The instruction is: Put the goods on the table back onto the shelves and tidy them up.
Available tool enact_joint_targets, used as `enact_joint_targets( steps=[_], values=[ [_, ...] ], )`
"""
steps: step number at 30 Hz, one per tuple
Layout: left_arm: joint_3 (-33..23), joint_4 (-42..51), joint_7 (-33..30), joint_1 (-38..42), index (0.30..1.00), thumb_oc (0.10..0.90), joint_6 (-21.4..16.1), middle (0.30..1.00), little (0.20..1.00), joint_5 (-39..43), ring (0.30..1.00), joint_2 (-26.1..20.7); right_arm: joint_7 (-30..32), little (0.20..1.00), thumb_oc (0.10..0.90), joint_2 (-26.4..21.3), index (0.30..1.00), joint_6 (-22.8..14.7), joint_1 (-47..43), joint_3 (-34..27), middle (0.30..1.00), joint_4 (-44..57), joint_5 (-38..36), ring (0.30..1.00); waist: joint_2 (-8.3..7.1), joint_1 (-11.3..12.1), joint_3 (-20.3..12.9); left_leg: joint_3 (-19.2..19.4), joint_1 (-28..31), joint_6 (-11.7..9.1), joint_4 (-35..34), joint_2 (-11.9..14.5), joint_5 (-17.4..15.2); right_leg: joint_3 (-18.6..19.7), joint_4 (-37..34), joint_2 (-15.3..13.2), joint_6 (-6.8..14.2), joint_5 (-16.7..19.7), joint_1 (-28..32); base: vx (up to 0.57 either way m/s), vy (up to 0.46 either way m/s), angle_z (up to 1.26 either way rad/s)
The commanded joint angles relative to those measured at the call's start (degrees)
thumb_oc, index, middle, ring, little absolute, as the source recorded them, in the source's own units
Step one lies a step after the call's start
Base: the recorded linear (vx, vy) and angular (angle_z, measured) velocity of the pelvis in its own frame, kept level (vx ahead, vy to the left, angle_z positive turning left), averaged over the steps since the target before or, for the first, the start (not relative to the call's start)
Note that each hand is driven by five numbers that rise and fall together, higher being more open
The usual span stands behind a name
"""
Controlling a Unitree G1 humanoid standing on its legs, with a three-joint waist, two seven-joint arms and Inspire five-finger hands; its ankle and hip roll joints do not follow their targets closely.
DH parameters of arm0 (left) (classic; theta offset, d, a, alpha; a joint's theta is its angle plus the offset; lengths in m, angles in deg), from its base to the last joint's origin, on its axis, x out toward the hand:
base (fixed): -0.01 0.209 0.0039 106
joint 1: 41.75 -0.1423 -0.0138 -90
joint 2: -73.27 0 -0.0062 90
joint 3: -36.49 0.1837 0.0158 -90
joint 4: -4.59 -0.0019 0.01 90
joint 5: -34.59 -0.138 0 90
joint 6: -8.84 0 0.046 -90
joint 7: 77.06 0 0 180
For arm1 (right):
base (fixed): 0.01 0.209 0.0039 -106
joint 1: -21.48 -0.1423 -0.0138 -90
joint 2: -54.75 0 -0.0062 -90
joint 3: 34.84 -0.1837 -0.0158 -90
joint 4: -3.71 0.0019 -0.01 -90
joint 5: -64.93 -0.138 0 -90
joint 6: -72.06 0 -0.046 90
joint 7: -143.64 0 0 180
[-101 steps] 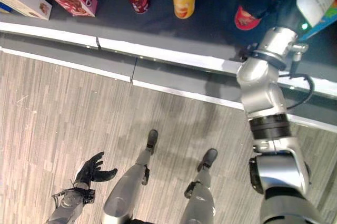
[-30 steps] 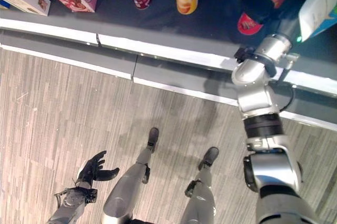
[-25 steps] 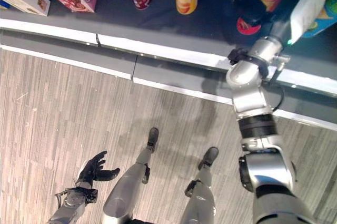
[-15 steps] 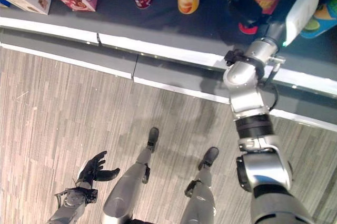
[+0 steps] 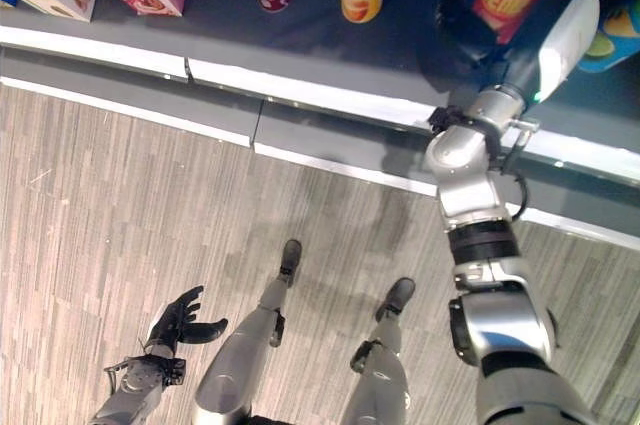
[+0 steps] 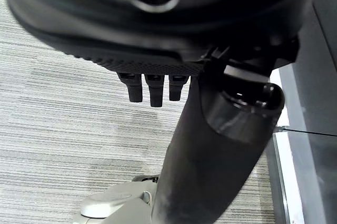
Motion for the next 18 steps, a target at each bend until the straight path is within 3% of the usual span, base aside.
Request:
enact_joint_targets(
  steps=[1, 18],
  values=[
    [2.22, -0.03, -3.26, -1.02, 0.900, 0.800, -0.92, 0.900, 0.900, 1.84, 0.900, -3.75, 1.88, 0.900, 0.800, -3.27, 0.900, -4.41, -2.86, 0.32, 0.900, 4.05, 2.40, 0.900, -2.45, 0.86, -1.44, 0.36, 0.65, -2.05, 0.22, 0.10, -5.16, 1.32, 2.38, -3.66, 5.26, -4.03, 1.53, 0.00, 0.000, 0.00],
    [2.30, 0.11, -3.44, -1.23, 0.900, 0.800, -1.03, 0.900, 0.900, 2.35, 0.900, -3.98, 0.97, 0.900, 0.800, -1.87, 0.900, -5.38, -4.04, 1.30, 0.900, -0.05, -1.31, 0.900, -2.63, 1.00, -0.73, 0.39, 0.53, -1.98, 0.22, 0.18, -5.04, 1.31, 2.69, -3.70, 5.26, -4.00, 1.21, 0.00, 0.000, 0.00]
  ],
)
